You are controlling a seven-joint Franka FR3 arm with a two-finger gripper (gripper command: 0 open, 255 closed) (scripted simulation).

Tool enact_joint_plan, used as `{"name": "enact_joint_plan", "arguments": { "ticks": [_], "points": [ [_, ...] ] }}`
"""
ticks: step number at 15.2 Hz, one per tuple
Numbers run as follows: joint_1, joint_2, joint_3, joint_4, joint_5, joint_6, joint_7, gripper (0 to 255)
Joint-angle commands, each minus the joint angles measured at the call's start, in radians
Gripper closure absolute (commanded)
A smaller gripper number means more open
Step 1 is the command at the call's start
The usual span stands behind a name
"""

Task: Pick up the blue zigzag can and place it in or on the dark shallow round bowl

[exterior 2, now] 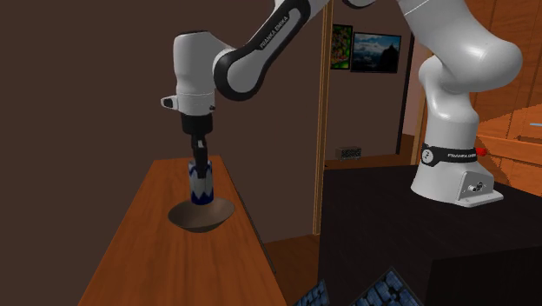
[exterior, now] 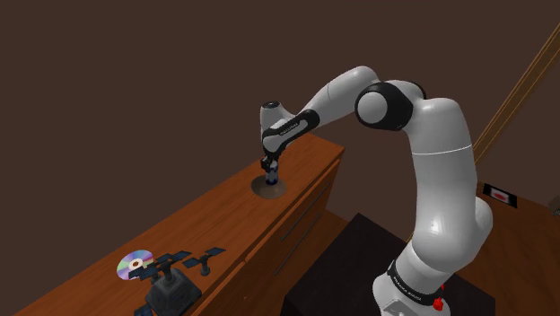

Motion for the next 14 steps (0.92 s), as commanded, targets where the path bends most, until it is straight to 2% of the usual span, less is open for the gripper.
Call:
{"name": "enact_joint_plan", "arguments": {
  "ticks": [1,5,13,14],
  "points": [
    [0.002,0.018,-0.004,0.0,-0.005,0.018,0.007,255],
    [0.006,0.056,-0.011,0.005,-0.015,0.05,0.019,255],
    [0.006,0.056,-0.011,0.005,-0.015,0.05,0.019,255],
    [0.006,0.056,-0.011,0.005,-0.015,0.05,0.019,0]
  ]
}}
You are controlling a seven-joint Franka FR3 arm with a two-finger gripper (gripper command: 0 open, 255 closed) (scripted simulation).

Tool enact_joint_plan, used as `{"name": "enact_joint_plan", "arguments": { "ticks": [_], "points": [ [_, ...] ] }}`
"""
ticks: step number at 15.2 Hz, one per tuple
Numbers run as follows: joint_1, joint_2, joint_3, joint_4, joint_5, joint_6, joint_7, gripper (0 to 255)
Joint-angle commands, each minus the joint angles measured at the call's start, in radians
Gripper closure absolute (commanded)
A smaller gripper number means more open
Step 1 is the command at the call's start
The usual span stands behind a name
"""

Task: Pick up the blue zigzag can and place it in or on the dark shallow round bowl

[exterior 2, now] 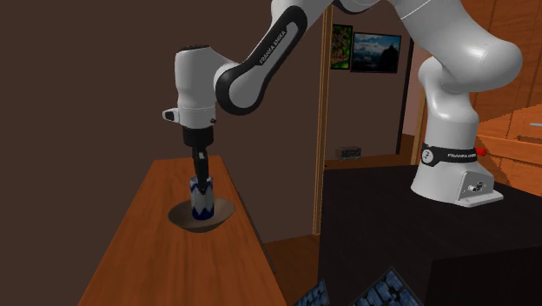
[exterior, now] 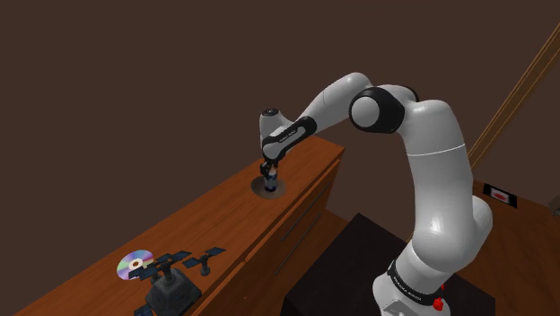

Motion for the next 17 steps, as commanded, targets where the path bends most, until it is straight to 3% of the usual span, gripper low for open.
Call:
{"name": "enact_joint_plan", "arguments": {
  "ticks": [1,5,9,17],
  "points": [
    [0.0,0.0,0.0,0.0,0.0,0.0,0.0,0],
    [0.0,0.0,0.0,0.0,0.0,0.0,0.0,0],
    [0.003,-0.095,0.018,-0.019,0.02,-0.078,-0.012,0],
    [0.003,-0.095,0.018,-0.019,0.02,-0.078,-0.012,0]
  ]
}}
